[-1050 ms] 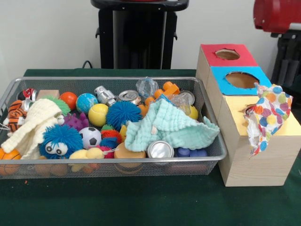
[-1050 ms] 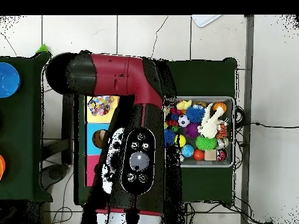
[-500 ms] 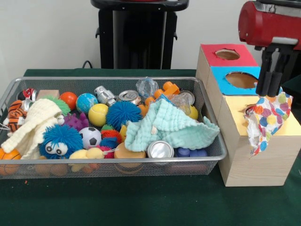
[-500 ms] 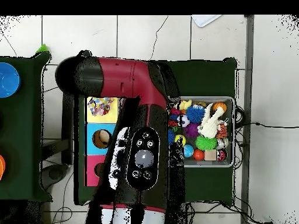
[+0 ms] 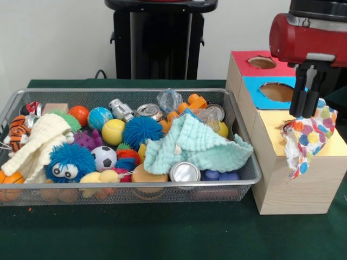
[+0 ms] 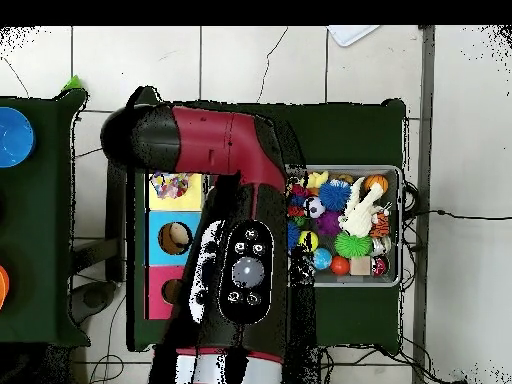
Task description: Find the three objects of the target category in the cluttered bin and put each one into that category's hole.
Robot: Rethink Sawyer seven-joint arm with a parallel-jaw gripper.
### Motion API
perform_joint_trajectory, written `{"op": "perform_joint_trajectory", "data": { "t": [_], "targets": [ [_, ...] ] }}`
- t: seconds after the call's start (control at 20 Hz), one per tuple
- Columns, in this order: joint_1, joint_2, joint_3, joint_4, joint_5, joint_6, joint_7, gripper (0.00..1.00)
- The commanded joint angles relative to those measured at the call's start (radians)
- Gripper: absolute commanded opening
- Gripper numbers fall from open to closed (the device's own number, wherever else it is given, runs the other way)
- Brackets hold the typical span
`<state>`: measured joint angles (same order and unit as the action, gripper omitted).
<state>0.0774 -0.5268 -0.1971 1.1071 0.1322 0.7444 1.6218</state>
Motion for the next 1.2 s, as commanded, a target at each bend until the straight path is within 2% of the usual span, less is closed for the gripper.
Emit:
{"op": "perform_joint_trajectory", "data": {
  "t": [0.05, 0.4, 1.2],
  "targets": [
    [-0.04, 0.033, 0.111, 0.163, 0.048, -0.008, 0.172, 0.0],
    [-0.045, 0.037, 0.123, 0.178, 0.079, 0.002, 0.178, 0.0],
    [-0.033, 0.06, 0.119, 0.174, 0.098, 0.021, 0.208, 0.0]
  ]
}}
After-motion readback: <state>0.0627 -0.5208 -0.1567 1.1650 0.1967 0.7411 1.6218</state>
